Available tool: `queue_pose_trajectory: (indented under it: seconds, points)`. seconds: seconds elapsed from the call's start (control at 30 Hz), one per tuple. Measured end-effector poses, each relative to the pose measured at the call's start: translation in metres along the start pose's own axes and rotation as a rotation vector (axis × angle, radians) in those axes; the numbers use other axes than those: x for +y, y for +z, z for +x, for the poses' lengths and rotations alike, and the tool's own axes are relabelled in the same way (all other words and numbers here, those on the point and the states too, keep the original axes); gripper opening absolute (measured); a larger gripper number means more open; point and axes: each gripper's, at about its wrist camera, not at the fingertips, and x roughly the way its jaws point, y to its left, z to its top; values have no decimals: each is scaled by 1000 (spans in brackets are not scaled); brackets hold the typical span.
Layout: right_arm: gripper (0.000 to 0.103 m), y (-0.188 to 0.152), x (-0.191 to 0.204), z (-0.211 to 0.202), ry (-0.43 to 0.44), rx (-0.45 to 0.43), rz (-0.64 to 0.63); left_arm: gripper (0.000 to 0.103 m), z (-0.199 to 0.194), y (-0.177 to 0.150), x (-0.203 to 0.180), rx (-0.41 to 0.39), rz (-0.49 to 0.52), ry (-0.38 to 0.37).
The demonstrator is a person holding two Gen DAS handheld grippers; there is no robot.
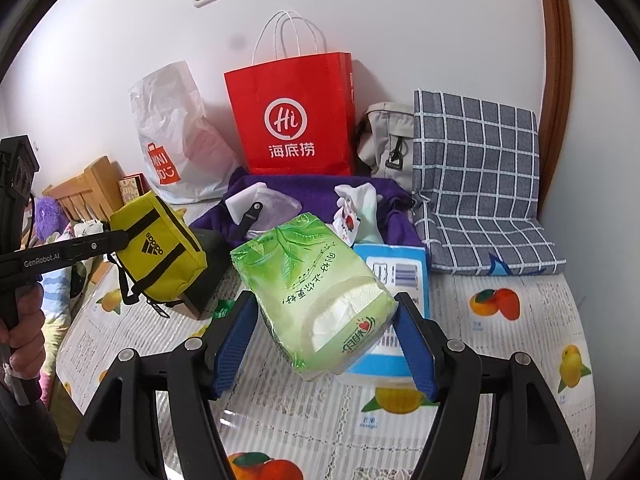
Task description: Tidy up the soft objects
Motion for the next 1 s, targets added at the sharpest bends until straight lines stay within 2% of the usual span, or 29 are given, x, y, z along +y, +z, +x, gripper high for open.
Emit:
queue_pose_trajectory:
  seconds: [0.57,1.0]
  points:
    - [68,22,-2,24,4,-5,-27,12,22,20,3,11,18,9]
    - [68,40,-1,58,27,10,-42,12,48,39,3,24,36,10]
